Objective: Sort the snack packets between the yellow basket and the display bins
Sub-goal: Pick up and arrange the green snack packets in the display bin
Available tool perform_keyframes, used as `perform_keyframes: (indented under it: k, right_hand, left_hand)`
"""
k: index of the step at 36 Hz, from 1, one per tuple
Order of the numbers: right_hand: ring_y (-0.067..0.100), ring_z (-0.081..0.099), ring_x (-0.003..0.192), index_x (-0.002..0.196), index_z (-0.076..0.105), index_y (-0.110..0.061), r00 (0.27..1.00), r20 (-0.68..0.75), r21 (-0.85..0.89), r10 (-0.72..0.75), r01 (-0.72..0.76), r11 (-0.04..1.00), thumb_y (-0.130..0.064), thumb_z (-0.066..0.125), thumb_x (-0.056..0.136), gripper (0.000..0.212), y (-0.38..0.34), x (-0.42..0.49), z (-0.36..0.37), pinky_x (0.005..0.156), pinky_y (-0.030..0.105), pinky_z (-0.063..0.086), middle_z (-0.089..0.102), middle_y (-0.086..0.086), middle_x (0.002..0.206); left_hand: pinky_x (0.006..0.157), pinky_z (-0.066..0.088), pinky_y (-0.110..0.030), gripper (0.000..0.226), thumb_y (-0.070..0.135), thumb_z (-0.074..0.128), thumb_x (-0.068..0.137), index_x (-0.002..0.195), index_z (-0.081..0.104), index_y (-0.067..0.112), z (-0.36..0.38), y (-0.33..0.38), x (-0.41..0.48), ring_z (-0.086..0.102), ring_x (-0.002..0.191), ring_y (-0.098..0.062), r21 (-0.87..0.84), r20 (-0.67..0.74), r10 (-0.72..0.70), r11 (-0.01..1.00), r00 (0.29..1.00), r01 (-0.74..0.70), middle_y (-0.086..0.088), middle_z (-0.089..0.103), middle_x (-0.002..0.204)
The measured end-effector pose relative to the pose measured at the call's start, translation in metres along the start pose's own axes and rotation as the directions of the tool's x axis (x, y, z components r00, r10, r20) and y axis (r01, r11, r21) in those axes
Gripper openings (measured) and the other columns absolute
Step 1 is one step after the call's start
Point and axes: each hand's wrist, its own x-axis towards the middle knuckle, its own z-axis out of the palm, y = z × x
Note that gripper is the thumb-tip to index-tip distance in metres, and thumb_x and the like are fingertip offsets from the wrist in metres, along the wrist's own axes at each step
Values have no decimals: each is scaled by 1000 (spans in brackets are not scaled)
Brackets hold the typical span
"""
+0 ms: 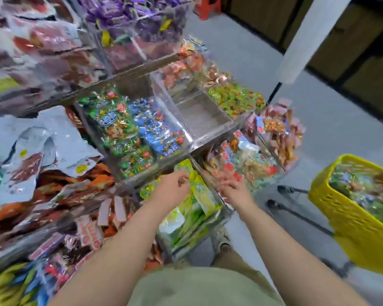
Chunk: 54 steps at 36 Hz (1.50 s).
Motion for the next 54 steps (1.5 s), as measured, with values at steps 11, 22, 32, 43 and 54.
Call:
perform_keyframes:
  k: [11, 22, 32, 43, 54]
  right_hand:
    - [10, 37, 44, 66, 43, -17, 838, -164, 341, 521, -447, 827, -6, 43, 93, 30, 198, -130, -80, 48, 16, 23, 42, 5, 59]
    - [12, 48, 51, 69, 48, -15, 595, -127, 634, 794, -567, 526, -12, 46, 94, 26, 316, -215, -164, 51, 19, 31, 49, 2, 60]
    - [13, 44, 60, 74, 45, -14, 615, -181, 624, 767, -532, 573, -7, 42, 94, 21, 334, -212, -286, 56, 23, 33, 49, 4, 70]
    - [16, 42, 56, 83, 45, -12, 570, -102, 673, 815, -564, 478, -6, 44, 94, 13, 337, -165, -322, 51, 22, 32, 47, 8, 73]
    - [15, 44, 57, 69, 47, -17, 583, -203, 688, 787, -487, 538, -9, 45, 95, 27, 280, -58, -392, 49, 21, 38, 47, 5, 68]
  left_hand:
    - [57, 33, -25, 22, 13, 47, 96, 75, 52, 12, 120, -28, -64, 49, 61, -18, 111, 510, -320, 945, 798, 308, -7, 57, 76]
    - [54, 34, -23, 26, 10, 49, 93, 67, 52, 13, 221, -18, -82, 52, 64, -19, 368, 529, -470, 877, 706, 308, -11, 57, 75]
    - [61, 40, -27, 16, 19, 45, 100, 108, 53, 9, 299, 78, -75, 54, 71, -21, 206, 568, -376, 926, 732, 316, -15, 59, 95]
    - [64, 46, -29, 24, 15, 48, 97, 115, 57, 2, 346, 142, 8, 58, 73, -23, 138, 562, -532, 815, 633, 562, -13, 63, 93]
    - [65, 42, -28, 14, 16, 47, 97, 108, 54, 9, 388, 264, 143, 54, 69, -21, 286, 584, -389, 920, 713, 268, -8, 58, 81]
